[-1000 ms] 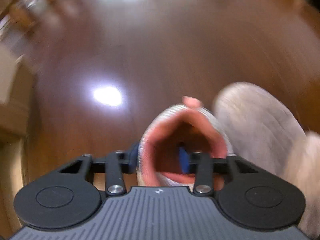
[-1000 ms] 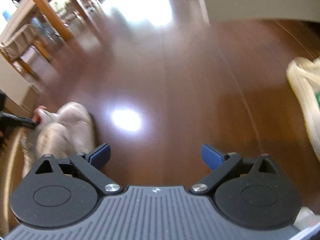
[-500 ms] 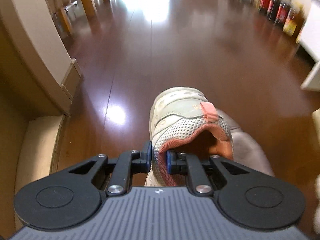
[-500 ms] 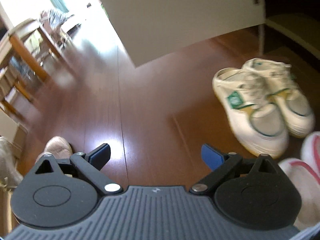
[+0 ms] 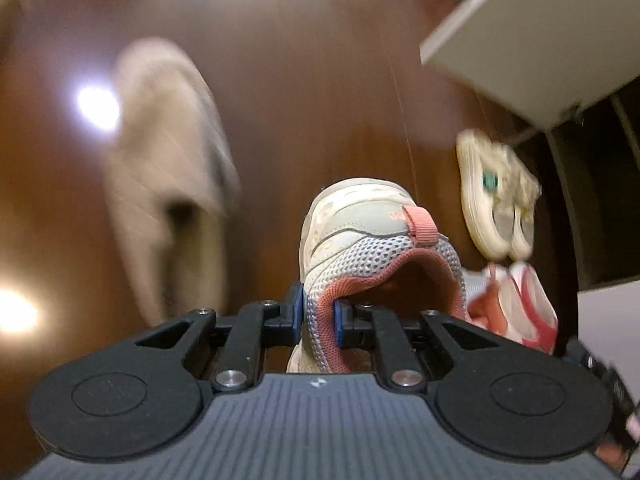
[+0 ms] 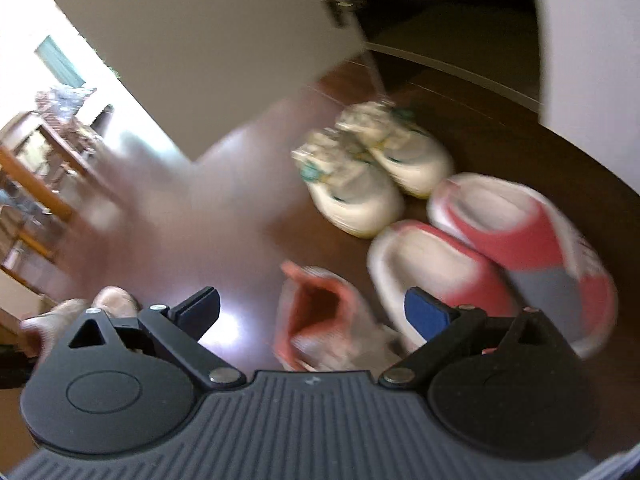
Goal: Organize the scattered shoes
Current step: 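Carry the sneaker beside the first orange-collar sneaker and open the left tool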
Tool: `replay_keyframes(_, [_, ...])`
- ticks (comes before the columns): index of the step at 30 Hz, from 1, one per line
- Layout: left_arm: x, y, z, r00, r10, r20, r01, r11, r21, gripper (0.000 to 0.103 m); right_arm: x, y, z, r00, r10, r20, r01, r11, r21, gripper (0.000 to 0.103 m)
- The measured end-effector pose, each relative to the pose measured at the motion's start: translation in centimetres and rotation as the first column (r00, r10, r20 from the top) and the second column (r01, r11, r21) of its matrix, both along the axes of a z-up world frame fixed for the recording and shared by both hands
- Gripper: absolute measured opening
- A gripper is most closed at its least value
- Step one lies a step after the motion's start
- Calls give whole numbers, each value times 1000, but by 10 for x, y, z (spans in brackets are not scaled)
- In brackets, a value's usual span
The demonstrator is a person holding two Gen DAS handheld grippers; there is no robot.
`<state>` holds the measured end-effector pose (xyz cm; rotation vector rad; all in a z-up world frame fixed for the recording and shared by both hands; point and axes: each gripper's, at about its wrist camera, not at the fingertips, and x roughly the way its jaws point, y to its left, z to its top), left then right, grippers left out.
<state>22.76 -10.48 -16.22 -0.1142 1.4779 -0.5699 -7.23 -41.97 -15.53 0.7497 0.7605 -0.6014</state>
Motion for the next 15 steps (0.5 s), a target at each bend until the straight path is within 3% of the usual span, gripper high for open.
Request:
replay_keyframes(3, [-17,-34,-53,995,-14,-98,18,999,45,31,-12,7,-13,998,22,-65,-21,1000,13,98])
replay_keyframes(7, [-12,-33,-55,996,-49,-75,56,994,93,36,-2,39,-27,973,202,-114,-204,979,-3,98])
replay_keyframes(9, [-14,-23,-27,995,-97,-27,99,992,78,39,14,67,-38,924,360,-130,-367,929,-39,98])
replay_keyframes(11, [-19,-14,-2,991,-134,32,131,989,76,44,31,95,-52,852,501,-153,-515,854,-72,98])
replay_keyframes(13, [-17,-7,24,987,-140,81,134,988,83,48,40,114,-57,805,568,-170,-587,803,-100,98])
replay_keyframes(15, [-25,5,62,981,-142,133,131,987,92,48,58,144,-69,730,652,-203,-682,712,-167,99])
